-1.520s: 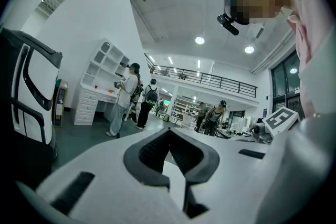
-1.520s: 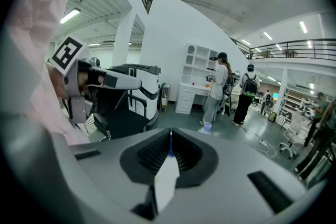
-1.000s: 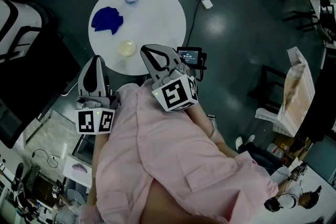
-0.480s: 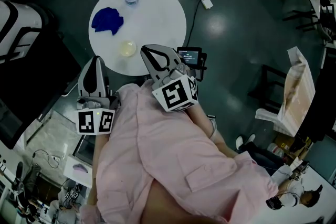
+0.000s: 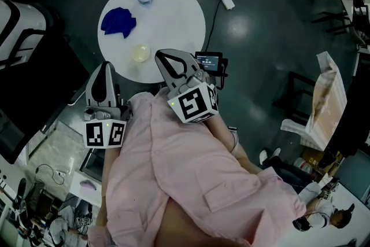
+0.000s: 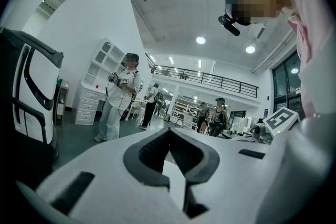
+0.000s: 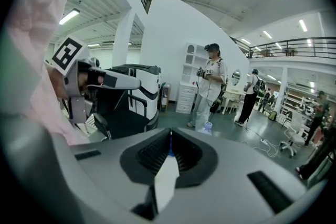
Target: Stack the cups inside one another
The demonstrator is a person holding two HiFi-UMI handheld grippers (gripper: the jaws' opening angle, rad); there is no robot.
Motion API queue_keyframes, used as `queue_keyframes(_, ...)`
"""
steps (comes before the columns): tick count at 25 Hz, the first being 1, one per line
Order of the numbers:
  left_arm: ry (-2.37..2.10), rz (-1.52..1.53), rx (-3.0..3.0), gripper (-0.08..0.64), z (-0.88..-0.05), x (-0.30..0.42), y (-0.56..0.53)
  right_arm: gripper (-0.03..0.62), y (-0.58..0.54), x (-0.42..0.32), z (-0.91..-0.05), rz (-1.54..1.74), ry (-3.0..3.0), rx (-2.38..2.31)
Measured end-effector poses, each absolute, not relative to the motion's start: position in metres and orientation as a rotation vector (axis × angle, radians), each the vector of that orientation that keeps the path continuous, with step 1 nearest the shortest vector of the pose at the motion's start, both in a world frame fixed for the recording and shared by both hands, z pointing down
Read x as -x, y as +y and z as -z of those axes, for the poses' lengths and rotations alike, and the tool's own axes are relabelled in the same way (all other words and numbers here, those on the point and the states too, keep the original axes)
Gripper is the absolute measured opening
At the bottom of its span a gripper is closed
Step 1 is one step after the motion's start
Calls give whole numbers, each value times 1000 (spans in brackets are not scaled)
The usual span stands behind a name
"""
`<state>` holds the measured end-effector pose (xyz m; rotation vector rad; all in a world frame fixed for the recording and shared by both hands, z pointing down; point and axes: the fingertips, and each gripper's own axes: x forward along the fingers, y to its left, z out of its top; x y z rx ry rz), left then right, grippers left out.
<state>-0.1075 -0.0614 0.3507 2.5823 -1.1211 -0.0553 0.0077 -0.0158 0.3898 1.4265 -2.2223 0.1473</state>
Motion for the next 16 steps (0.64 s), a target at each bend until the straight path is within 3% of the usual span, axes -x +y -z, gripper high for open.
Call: queue_keyframes(16,-1123,49,-2584,9,-350,106,-58,32,-14,-9,-390,-149,-2225,-1426)
